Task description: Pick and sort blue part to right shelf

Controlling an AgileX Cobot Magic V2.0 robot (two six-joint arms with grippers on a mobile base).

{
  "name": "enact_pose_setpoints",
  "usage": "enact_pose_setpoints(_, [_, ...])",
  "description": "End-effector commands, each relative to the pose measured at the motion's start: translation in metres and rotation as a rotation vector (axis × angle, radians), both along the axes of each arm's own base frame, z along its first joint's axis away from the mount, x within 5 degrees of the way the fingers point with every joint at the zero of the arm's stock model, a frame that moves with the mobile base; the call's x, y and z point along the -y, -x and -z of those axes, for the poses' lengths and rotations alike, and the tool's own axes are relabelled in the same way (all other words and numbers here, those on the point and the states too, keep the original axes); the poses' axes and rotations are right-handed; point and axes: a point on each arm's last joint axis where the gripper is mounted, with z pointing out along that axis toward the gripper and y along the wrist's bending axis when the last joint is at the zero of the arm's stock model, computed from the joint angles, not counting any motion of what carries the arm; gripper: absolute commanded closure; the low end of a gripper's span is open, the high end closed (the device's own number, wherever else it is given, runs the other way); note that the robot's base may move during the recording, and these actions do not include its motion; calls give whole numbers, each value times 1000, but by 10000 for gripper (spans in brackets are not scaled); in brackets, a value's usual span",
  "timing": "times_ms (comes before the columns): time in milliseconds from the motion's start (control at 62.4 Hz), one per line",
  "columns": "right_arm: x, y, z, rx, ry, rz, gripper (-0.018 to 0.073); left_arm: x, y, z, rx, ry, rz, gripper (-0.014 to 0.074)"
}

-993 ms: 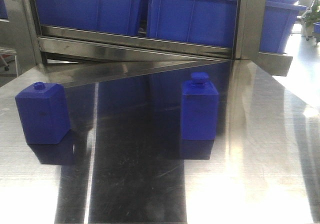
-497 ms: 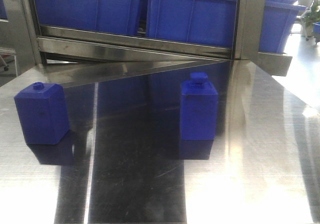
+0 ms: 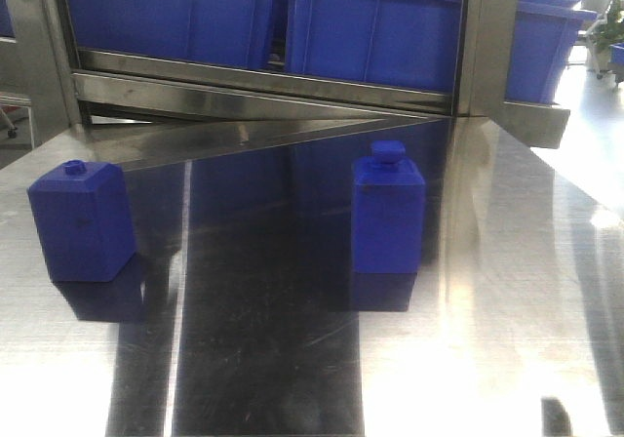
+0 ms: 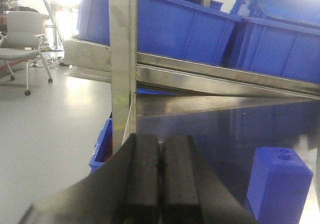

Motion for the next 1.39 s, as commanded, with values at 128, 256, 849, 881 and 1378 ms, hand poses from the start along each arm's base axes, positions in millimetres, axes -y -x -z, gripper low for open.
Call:
enact_pose_setpoints(128, [-43, -41, -30, -105, 65, -46, -37, 0, 1, -1, 76, 18, 3, 462])
enact_pose_setpoints(256, [-70, -61, -34, -143, 62, -80, -37, 0, 1, -1, 76, 18, 3, 462])
enact_pose_setpoints(849, [-147, -104, -5, -225, -59, -99, -37, 0, 1, -1, 76, 18, 3, 462])
enact_pose_setpoints(881, [-147, -104, -5, -227, -58, -99, -37, 0, 1, -1, 76, 18, 3, 462])
enact_pose_setpoints(1378, [-156, -113, 20, -266, -23, -104, -37, 0, 1, -1, 76, 18, 3, 462])
